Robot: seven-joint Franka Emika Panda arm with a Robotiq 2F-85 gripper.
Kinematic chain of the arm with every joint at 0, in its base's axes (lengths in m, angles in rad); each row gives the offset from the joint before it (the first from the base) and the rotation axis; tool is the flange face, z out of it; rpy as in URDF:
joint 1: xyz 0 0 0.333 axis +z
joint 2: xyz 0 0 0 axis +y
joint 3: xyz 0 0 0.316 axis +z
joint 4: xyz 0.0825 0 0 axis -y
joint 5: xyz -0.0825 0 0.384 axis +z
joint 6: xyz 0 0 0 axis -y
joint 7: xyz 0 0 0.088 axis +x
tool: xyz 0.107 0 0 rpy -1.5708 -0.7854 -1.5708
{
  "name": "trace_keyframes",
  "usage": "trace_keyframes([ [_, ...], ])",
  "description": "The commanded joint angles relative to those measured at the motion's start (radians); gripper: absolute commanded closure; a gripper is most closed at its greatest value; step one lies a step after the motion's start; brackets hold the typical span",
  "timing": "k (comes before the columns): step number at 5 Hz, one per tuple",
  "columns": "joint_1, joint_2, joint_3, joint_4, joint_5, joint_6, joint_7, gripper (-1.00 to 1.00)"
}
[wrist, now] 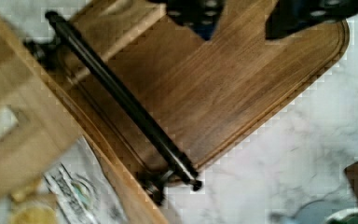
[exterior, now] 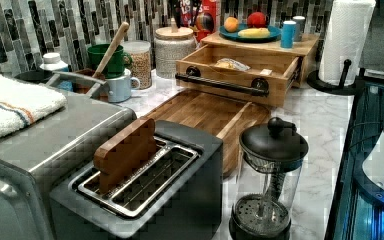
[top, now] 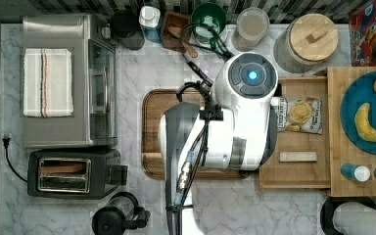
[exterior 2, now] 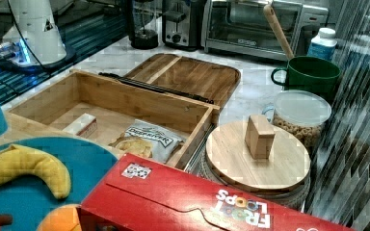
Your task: Close the drawer.
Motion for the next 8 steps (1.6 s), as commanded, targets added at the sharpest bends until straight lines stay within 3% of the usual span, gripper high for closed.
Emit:
trace_keyframes([
  [1,0.055,-0.069,0.074,-0.171,0.066,0.077,-0.431,1.00],
  [2,0.057,-0.041,0.097,-0.181,0.023,0.080,-0.449,1.00],
  [5,0.016,0.088,0.113,-0.303,-0.100,0.378,-0.458,1.00],
  [8,-0.046,0.204,0.055,-0.225,-0.040,0.382,-0.618,1.00],
])
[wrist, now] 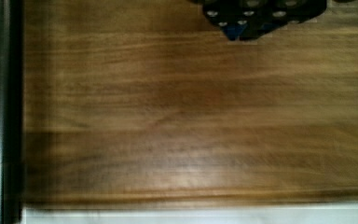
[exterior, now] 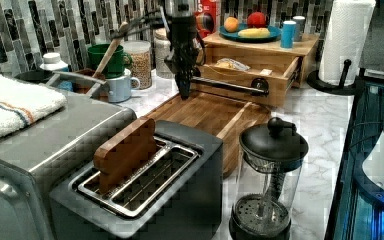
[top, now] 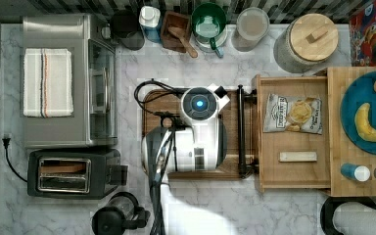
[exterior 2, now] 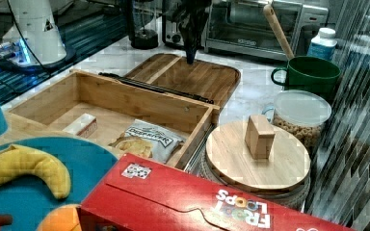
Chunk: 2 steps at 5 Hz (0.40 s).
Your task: Close the drawer.
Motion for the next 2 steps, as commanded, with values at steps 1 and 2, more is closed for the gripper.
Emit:
trace_keyframes([
  [1,-0.096,0.068,-0.063,0.098,-0.003,-0.035,-0.206,1.00],
  [2,-0.143,0.069,-0.069,0.109,-0.008,-0.024,-0.284,1.00],
])
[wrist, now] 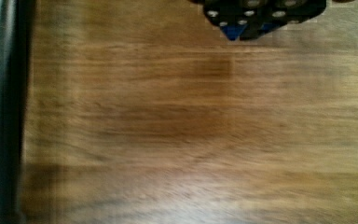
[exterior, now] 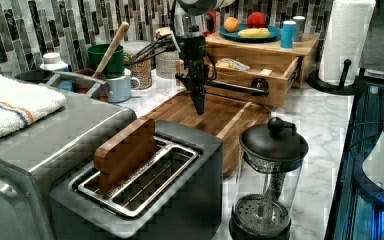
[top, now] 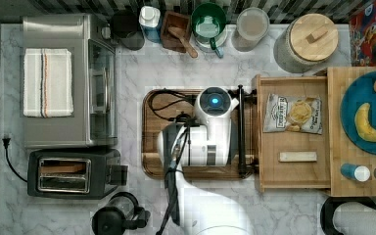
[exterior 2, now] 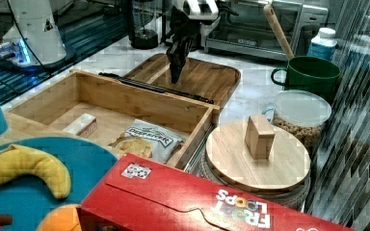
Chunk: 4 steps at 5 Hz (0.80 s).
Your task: Close the drawer.
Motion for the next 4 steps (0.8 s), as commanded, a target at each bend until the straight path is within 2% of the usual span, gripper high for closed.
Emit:
trace_keyframes([
  [1,-0.132,0.001,-0.052,0.146,-0.028,-0.001,-0.228,1.00],
  [2,-0.151,-0.006,-0.067,0.149,-0.020,-0.009,-0.287,1.00],
  [4,-0.197,-0.005,-0.099,0.137,-0.012,0.091,-0.405,1.00],
])
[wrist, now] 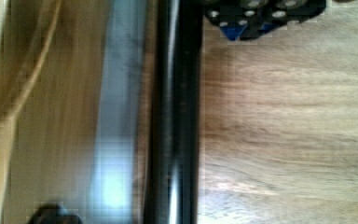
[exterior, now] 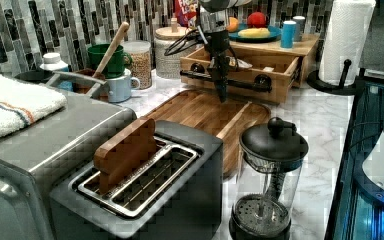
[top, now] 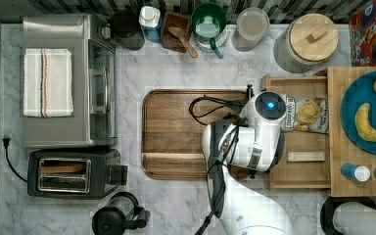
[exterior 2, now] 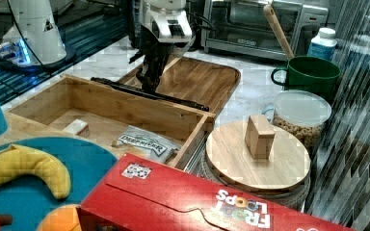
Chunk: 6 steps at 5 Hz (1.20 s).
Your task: Close the drawer.
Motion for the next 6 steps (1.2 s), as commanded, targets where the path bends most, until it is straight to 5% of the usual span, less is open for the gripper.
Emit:
trace_keyframes([
  [1,-0.108,0.022,-0.046,0.153,0.075,0.144,-0.269,1.00],
  [4,-0.227,0.121,-0.108,0.292,0.139,0.112,-0.465,1.00],
  [6,-0.305,0.227,-0.147,0.480,0.127,0.061,-0.638,1.00],
])
